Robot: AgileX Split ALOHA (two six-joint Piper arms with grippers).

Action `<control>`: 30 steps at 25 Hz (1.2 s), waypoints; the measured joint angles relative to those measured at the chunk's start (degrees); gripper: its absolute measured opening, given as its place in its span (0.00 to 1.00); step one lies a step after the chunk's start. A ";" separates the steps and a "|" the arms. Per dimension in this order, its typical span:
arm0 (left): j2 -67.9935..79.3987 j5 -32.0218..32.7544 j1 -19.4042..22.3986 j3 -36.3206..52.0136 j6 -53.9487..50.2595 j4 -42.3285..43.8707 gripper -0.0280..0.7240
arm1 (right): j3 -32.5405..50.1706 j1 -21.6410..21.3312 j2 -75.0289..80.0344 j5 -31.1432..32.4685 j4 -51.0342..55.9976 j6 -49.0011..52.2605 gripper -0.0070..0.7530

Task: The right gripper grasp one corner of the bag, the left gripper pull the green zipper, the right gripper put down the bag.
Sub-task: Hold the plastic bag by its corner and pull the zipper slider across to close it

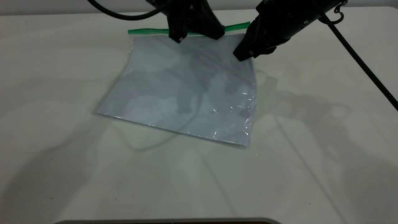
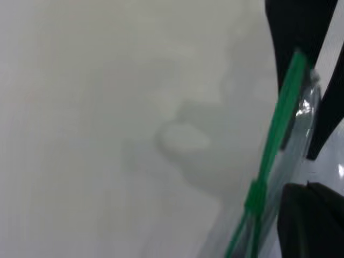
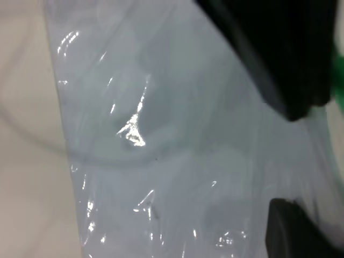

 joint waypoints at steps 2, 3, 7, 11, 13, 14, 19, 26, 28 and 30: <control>0.00 -1.15 0.11 0.00 -0.28 0.40 0.04 | 0.00 0.00 0.00 0.00 0.15 0.00 0.06; 0.00 -1.70 0.23 0.00 -0.28 0.40 0.04 | 0.00 0.00 0.00 0.00 0.15 0.00 0.06; 0.00 -2.61 1.05 0.00 -0.28 0.38 0.04 | 0.00 0.00 0.00 0.00 0.20 0.00 0.06; -0.11 -0.94 1.25 0.00 -0.23 -1.42 0.06 | 0.00 0.00 0.00 0.00 0.20 0.00 0.06; -0.66 -0.13 1.20 0.00 -0.18 -1.85 0.10 | 0.00 0.00 0.00 0.00 0.20 0.00 0.06; -1.21 -0.07 1.20 0.00 -0.18 -1.99 0.13 | 0.00 0.00 0.00 0.00 0.20 0.00 0.06; -3.23 -0.12 1.12 -0.03 -0.12 -2.11 0.37 | 0.00 0.00 0.00 0.00 0.20 -0.04 0.06; -3.06 -4.47 -1.92 -0.03 0.91 -2.11 0.68 | 0.00 0.00 0.00 0.05 0.20 -0.04 0.06; -2.52 -6.52 -3.26 -0.03 2.17 -2.24 0.70 | 0.00 0.00 0.00 0.12 0.20 -0.04 0.06; -1.71 -8.48 -4.02 -0.03 2.61 -2.45 0.70 | 0.00 0.00 0.00 0.17 0.20 -0.04 0.06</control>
